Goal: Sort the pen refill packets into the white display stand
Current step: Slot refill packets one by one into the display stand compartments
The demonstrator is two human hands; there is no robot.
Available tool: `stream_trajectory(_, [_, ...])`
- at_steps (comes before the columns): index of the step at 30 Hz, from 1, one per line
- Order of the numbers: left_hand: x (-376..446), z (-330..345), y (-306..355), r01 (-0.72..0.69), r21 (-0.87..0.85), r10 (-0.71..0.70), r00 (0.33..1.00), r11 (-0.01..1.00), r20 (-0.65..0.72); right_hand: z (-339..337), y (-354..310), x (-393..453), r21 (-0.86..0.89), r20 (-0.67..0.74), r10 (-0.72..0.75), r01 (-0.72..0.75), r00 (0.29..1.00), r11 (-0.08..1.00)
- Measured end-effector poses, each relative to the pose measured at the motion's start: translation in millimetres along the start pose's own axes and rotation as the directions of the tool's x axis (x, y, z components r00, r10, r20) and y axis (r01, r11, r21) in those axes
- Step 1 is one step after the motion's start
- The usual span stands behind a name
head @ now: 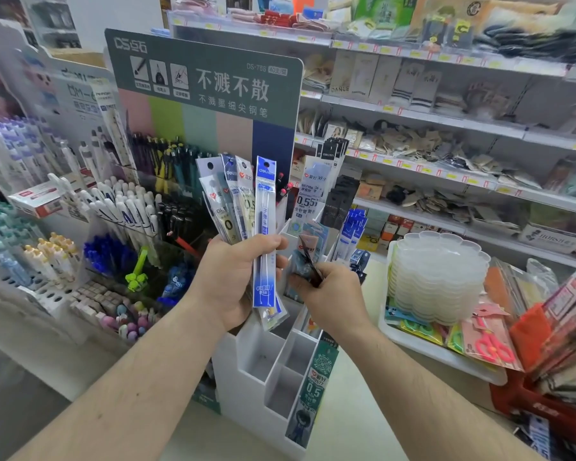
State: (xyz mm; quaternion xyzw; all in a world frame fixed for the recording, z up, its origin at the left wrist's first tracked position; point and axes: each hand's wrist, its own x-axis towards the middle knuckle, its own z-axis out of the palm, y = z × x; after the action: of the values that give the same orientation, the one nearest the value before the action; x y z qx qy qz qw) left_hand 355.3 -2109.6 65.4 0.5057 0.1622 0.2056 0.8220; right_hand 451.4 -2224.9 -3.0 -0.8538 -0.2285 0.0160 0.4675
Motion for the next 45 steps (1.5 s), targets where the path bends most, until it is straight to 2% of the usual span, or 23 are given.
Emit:
stream_trajectory(6, [0.9,1.3,2.8,0.028,0.007,-0.028,0.999,1.000,0.020,-14.2,-6.1,-4.0,0.000,0.108,0.106,-0.107,0.988,0.994])
stream_trajectory(8, [0.0,2.1,6.5,0.037,0.009,-0.037,0.999,0.999,0.040,-27.0,-5.5,-9.7,0.046,0.101,0.139,-0.144,0.985,0.989])
stream_trajectory(10, [-0.9,3.4,9.9,0.037,0.024,-0.038,0.996,0.999,0.075,-41.3,-7.0,-16.0,0.199,0.067,0.175,-0.185,0.982,0.962])
stream_trajectory(13, [-4.3,10.4,15.6,0.057,0.049,-0.066,0.979,0.997,0.191,-64.2,-23.0,-22.8,0.466,0.050,0.203,-0.202,0.978,0.861])
stream_trajectory(17, [-4.2,25.5,20.5,0.109,0.110,-0.146,0.889,0.988,0.435,-90.3,-57.4,-25.7,0.629,0.047,0.117,-0.120,0.992,0.768])
stream_trajectory(21, [3.3,40.8,15.1,0.104,0.227,-0.220,0.785,0.968,0.578,-95.2,-65.7,-22.9,0.551,-0.032,0.049,-0.023,0.998,0.834])
stream_trajectory(24, [9.0,52.7,6.7,0.197,0.250,-0.309,0.751,0.948,0.583,-96.4,-55.8,-20.4,0.481,-0.143,0.079,-0.001,0.987,0.876])
stream_trajectory(27, [14.3,65.5,0.4,0.299,0.281,-0.407,0.740,0.912,0.535,-101.7,-49.4,-20.0,0.518,-0.190,0.145,-0.026,0.971,0.855])
stream_trajectory(29, [17.0,73.3,-1.3,0.361,0.277,-0.455,0.727,0.890,0.515,-108.5,-45.6,-19.9,0.565,-0.203,0.210,-0.061,0.956,0.823])
stream_trajectory(31, [21.0,79.8,-3.1,0.384,0.231,-0.447,0.728,0.894,0.520,-119.2,-42.5,-19.0,0.671,-0.193,0.270,-0.074,0.943,0.738])
stream_trajectory(33, [24.9,82.0,-4.2,0.378,0.215,-0.433,0.741,0.901,0.512,-130.9,-39.2,-20.2,0.761,-0.180,0.314,-0.070,0.932,0.645])
stream_trajectory(35, [27.9,81.5,-4.4,0.340,0.253,-0.424,0.745,0.906,0.515,-136.8,-35.5,-22.9,0.775,-0.138,0.315,-0.096,0.939,0.625])
stream_trajectory(39, [28.0,80.7,-7.3,0.249,0.370,-0.420,0.752,0.895,0.508,-129.8,-31.4,-27.5,0.720,-0.084,0.275,-0.133,0.958,0.681])
stream_trajectory(45, [29.6,78.3,-18.2,0.189,0.422,-0.385,0.807,0.886,0.447,-112.4,-27.5,-28.0,0.627,-0.214,0.225,-0.043,0.951,0.778])
